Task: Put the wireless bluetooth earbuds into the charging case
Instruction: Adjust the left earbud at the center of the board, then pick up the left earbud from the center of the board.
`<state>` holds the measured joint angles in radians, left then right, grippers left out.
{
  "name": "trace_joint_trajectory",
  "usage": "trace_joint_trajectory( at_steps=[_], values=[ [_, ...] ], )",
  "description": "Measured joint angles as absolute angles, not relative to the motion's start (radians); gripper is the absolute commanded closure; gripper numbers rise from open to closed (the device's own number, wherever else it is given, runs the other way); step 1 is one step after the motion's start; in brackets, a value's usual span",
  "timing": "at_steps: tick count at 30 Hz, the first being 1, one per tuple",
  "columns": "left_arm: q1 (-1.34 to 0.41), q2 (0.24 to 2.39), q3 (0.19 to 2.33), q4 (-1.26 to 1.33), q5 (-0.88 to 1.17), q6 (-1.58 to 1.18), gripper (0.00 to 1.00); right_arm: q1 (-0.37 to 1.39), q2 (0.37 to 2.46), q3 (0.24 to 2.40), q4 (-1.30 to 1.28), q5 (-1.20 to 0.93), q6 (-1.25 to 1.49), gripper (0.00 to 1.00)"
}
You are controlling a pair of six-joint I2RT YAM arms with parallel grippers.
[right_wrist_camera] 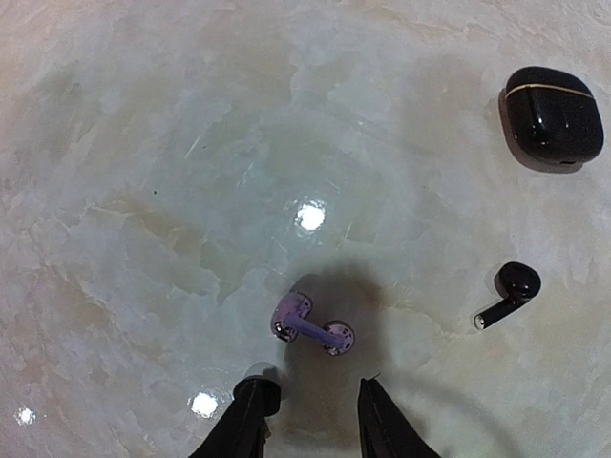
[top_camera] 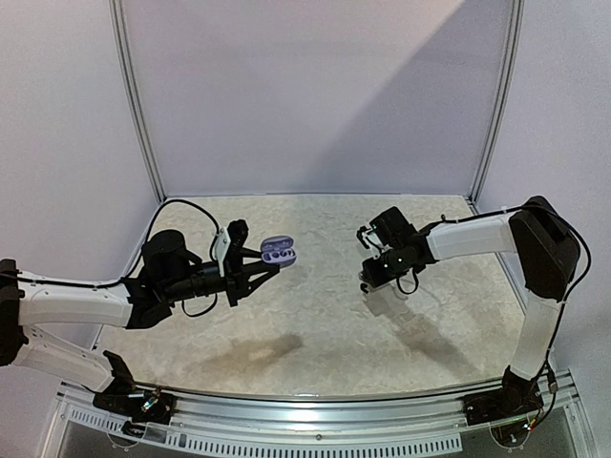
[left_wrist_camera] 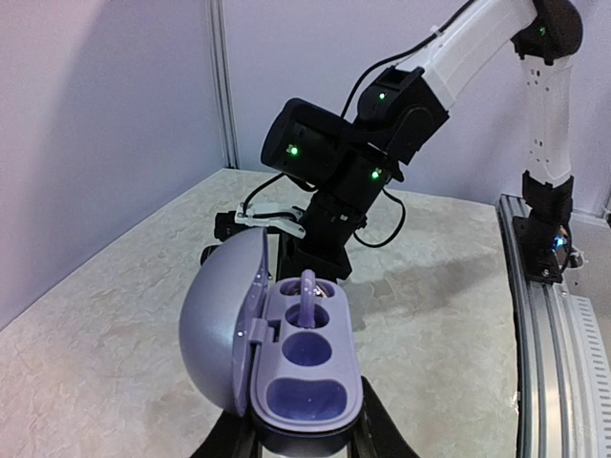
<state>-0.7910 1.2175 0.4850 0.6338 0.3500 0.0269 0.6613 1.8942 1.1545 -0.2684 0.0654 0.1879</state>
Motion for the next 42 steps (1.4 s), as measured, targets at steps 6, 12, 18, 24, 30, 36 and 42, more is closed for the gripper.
trace_joint_trajectory(
  at_steps=[6, 12, 18, 24, 30, 36, 42],
  values=[
    [-0.791, 1.203, 0.476, 0.633, 0.350, 0.034, 1.00, 0.648, 1.894, 1.198, -0.313, 0.032, 0.054, 0.45],
    [-0.791, 1.203, 0.475, 0.632, 0.350, 0.034, 1.00, 0.630, 1.872, 1.222, -0.384, -0.085, -0.122, 0.37],
    [-0.791, 1.203, 0.475, 0.632, 0.351, 0.037, 1.00, 0.568, 1.859, 1.341, -0.517, -0.341, -0.442, 0.42],
    [-0.791, 1.203, 0.475, 0.632, 0.355, 0.041, 1.00, 0.534, 1.905, 1.441, -0.622, -0.429, -0.791, 0.51],
    [-0.791, 1.203, 0.475, 0.631, 0.358, 0.041, 1.00, 0.535, 2.033, 1.530, -0.677, -0.407, -0.947, 0.51],
    [-0.791, 1.203, 0.475, 0.631, 0.358, 0.042, 1.00, 0.535, 2.093, 1.533, -0.696, -0.381, -0.991, 0.59],
    [-0.791, 1.203, 0.475, 0.631, 0.358, 0.042, 1.00, 0.532, 2.098, 1.535, -0.687, -0.356, -0.987, 0.73]
  ],
)
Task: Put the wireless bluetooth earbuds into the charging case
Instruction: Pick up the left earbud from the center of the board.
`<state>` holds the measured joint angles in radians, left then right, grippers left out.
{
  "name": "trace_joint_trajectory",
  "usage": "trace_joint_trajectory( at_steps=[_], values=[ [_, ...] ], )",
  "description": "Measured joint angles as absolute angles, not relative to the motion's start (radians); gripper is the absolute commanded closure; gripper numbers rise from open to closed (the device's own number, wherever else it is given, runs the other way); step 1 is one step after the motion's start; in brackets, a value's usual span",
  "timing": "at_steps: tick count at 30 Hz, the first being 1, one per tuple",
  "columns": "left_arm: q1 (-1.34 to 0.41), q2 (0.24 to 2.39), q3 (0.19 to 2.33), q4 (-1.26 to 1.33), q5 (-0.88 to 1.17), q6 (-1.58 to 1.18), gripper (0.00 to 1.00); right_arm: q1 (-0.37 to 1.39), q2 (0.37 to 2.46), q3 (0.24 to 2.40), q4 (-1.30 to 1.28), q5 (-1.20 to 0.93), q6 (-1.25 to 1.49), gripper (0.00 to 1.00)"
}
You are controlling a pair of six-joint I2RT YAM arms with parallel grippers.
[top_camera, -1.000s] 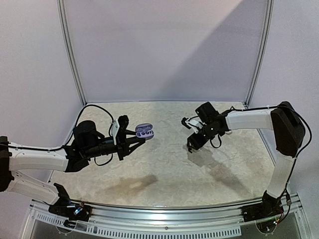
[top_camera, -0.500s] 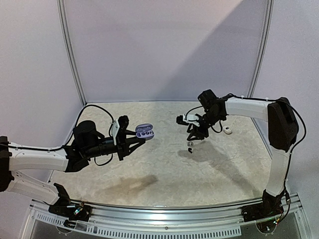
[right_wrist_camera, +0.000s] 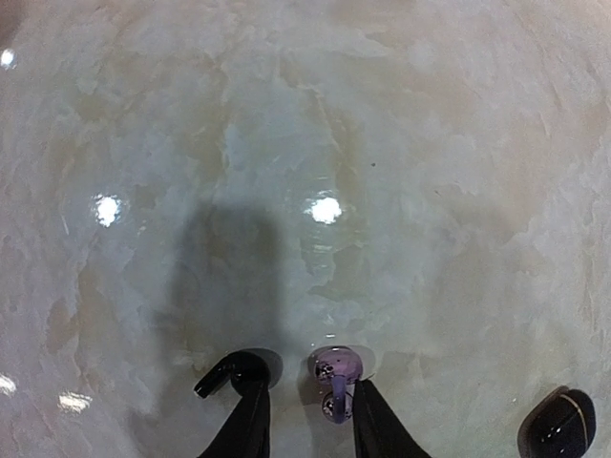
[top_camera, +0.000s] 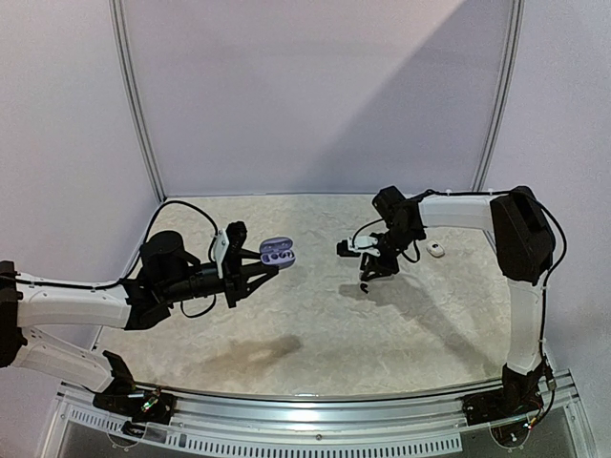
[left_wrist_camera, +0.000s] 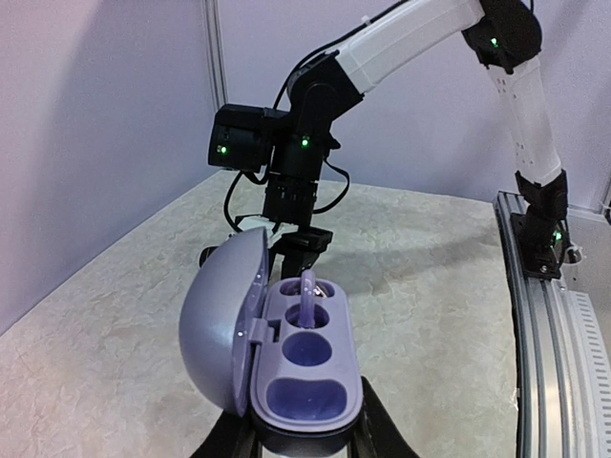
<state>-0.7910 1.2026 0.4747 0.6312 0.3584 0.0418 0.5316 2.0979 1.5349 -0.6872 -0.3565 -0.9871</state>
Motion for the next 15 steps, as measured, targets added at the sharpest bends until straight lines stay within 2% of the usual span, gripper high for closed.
trace_joint_trajectory(
  at_steps=[5, 8, 11, 14, 15],
  values=[
    [-0.791, 1.203, 0.475, 0.631, 0.358, 0.042, 1.00, 0.525, 2.110, 1.546, -0.682, -0.338, -0.984, 0.74],
    [-0.791, 1.203, 0.475, 0.631, 0.358, 0.042, 1.00, 0.524, 2.117, 1.546, -0.674, -0.319, -0.984, 0.78],
    [-0.791, 1.206, 0.475, 0.630, 0.358, 0.042, 1.00, 0.524, 2.125, 1.546, -0.665, -0.309, -0.982, 0.86],
    [-0.791, 1.206, 0.475, 0.630, 0.358, 0.043, 1.00, 0.524, 2.131, 1.546, -0.662, -0.304, -0.982, 0.99],
    [-0.791, 1.207, 0.476, 0.630, 0.358, 0.043, 1.00, 0.524, 2.131, 1.546, -0.662, -0.305, -0.982, 1.00]
  ],
)
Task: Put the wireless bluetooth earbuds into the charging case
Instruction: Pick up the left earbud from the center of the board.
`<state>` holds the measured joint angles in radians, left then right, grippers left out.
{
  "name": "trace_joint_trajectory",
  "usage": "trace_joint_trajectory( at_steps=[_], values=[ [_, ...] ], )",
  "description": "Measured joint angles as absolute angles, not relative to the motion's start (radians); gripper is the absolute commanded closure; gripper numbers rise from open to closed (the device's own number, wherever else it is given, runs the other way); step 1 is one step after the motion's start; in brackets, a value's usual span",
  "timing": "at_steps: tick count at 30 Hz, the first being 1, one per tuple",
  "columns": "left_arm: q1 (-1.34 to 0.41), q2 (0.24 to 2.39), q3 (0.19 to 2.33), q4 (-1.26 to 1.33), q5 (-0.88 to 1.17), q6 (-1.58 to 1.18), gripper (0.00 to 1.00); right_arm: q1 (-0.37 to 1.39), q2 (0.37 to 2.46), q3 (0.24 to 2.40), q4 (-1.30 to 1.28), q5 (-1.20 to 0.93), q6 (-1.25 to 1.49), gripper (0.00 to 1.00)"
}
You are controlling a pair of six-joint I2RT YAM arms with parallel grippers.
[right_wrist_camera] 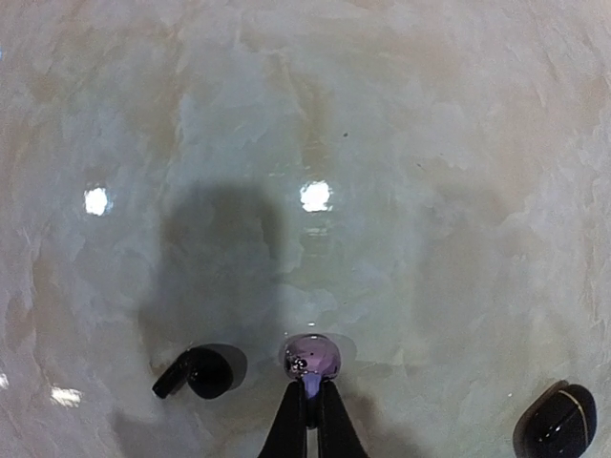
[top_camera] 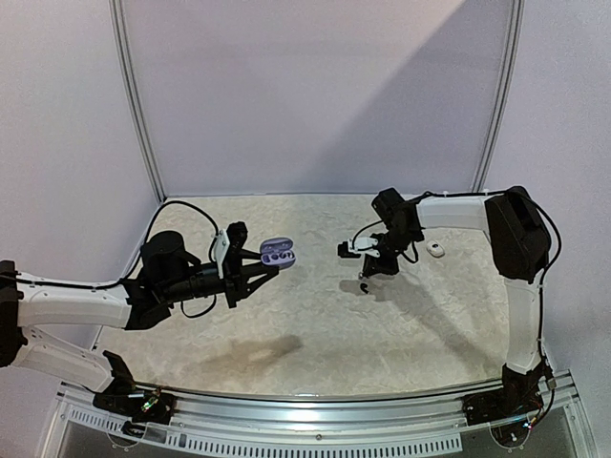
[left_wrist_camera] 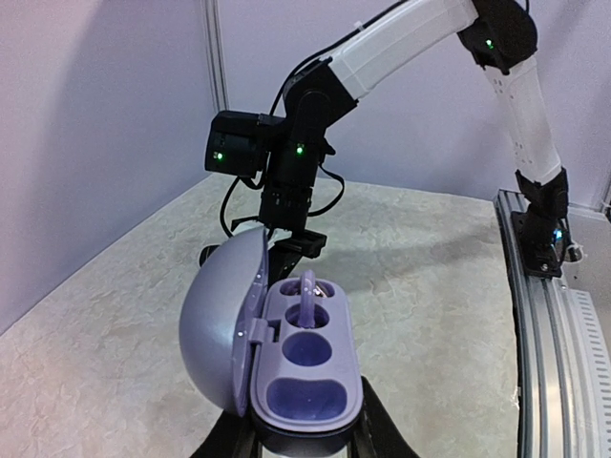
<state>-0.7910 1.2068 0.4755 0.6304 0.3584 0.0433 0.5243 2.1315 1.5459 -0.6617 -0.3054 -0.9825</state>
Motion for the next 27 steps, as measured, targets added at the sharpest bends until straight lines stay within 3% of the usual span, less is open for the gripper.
trace_joint_trajectory(
  at_steps=[14, 22, 27],
  values=[
    [-0.791, 1.220, 0.476, 0.630, 0.360, 0.049, 1.00, 0.524, 2.070, 1.589, -0.727, -0.344, -0.939, 1.00],
    [-0.791, 1.233, 0.478, 0.635, 0.386, 0.053, 1.00, 0.565, 1.753, 1.720, -0.660, -0.489, -0.722, 1.00],
    [-0.791, 1.243, 0.489, 0.638, 0.410, 0.061, 1.00, 0.762, 1.619, 1.756, -0.609, -0.567, -0.695, 1.00]
  ],
)
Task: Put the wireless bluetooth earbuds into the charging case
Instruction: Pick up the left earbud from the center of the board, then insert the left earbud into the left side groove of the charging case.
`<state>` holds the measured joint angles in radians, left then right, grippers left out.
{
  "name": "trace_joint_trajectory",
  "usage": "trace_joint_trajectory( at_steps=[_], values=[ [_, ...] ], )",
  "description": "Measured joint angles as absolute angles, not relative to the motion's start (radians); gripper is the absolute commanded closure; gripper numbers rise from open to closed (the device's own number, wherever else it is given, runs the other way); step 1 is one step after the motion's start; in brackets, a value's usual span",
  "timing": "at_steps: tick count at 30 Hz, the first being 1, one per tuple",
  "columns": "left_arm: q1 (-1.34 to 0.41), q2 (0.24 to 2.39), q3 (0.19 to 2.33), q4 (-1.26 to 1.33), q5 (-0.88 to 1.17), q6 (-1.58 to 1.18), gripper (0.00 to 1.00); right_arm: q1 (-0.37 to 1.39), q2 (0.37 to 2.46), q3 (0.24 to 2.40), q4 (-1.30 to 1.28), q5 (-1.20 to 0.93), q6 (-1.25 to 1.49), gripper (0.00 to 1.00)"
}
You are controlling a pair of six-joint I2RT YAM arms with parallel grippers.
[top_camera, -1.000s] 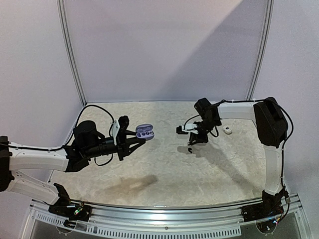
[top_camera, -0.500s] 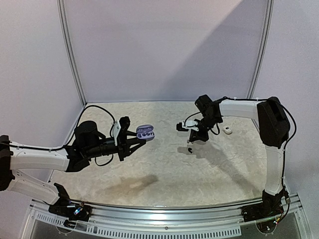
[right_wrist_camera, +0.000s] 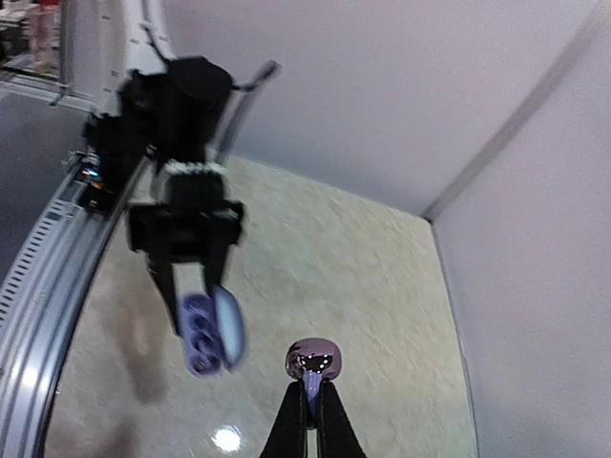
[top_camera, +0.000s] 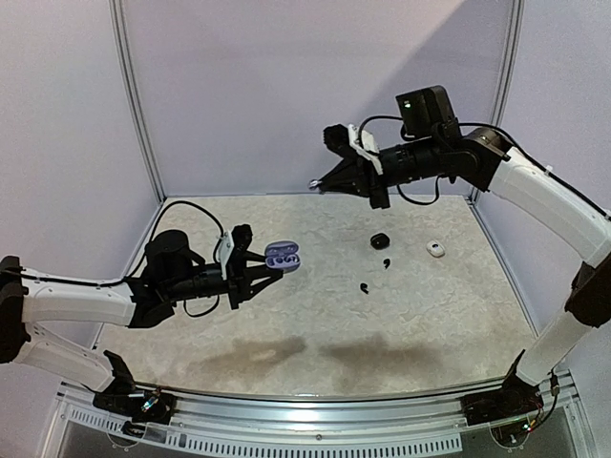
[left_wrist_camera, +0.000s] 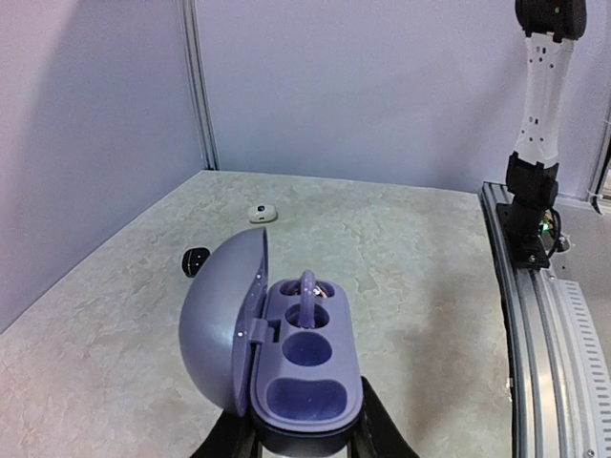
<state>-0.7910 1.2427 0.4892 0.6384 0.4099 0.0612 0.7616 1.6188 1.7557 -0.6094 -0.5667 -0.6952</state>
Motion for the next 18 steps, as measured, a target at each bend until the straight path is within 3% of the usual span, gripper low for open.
trace_joint_trajectory(
  at_steps=[6, 18],
  values=[
    [-0.796, 1.244, 0.501, 0.640, 0.420, 0.077, 1.00, 0.930, 1.681, 1.842, -0.698, -0.577, -0.737, 1.00],
    [-0.816, 1.244, 0.503, 0.641, 0.430, 0.087, 1.00, 0.970, 1.825, 1.892, -0.829, -0.511, -0.799, 1.00]
  ],
)
